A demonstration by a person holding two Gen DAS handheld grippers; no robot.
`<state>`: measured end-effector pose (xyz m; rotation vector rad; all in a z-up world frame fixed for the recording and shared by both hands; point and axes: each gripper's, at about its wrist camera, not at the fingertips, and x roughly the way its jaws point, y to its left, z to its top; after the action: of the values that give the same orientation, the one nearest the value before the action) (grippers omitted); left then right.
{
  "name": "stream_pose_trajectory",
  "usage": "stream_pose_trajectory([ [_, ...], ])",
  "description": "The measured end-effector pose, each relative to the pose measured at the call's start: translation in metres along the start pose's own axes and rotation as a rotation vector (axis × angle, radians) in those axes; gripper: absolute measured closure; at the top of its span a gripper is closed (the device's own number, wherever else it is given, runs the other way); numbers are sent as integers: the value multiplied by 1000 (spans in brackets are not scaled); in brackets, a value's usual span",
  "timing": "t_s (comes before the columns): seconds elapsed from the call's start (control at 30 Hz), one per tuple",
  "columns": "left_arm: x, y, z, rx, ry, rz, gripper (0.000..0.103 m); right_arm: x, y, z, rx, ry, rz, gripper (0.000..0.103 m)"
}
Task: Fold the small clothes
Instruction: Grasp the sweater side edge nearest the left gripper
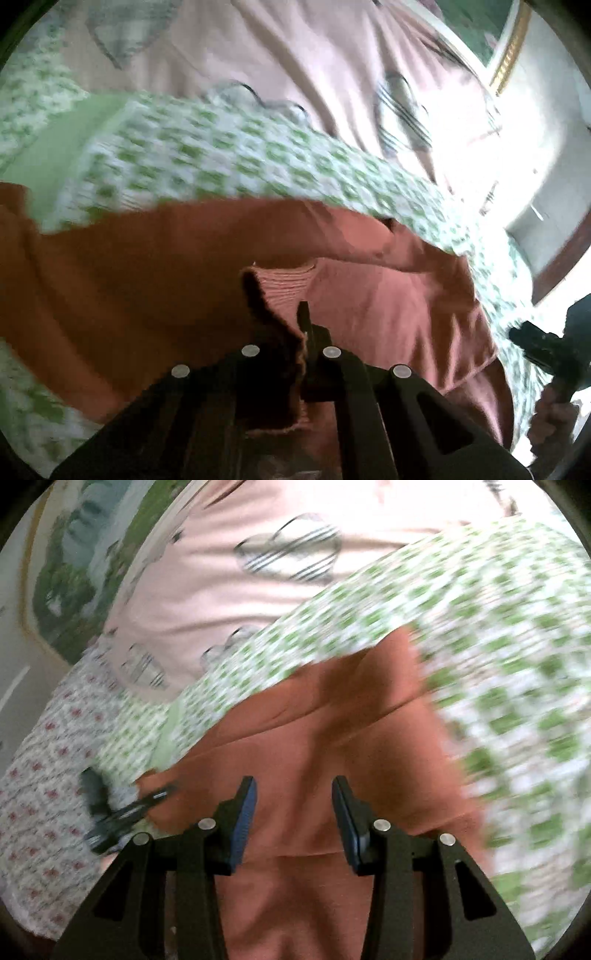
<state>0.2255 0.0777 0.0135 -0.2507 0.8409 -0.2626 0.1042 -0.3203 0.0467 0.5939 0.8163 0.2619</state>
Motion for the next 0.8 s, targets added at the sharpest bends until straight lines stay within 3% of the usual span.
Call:
stream_pose_trajectory([
  [0.07, 9, 17, -4, -4, 49, 56, 100, -2, -20, 10, 24, -14, -79, 59],
  [0.13, 9, 29, -7, -47, 65, 21, 100, 2, -34, 17, 44, -4, -130, 58],
  [0.23, 6, 29, -8, -67, 48, 9, 100, 18, -43, 32, 25, 20, -180, 44],
  [0.5, 11, 32, -14, -93, 73, 16, 100, 94, -45, 60, -98, 157, -259, 42],
  [0.53, 12, 32, -14, -92, 76, 18, 100, 99, -45, 60, -116, 163, -249, 52],
  [0.57, 13, 31, -14, -89, 79, 19, 100, 103, -43, 61, -139, 164, -246, 92],
  [0.7, 16, 11, -12, -49, 76, -16, 100, 78, -50, 74, -113, 96, -247, 93],
  [0.8, 28, -7, -12, 10, 85, 21, 100, 68, -60, 76, -103, 77, -259, 93],
])
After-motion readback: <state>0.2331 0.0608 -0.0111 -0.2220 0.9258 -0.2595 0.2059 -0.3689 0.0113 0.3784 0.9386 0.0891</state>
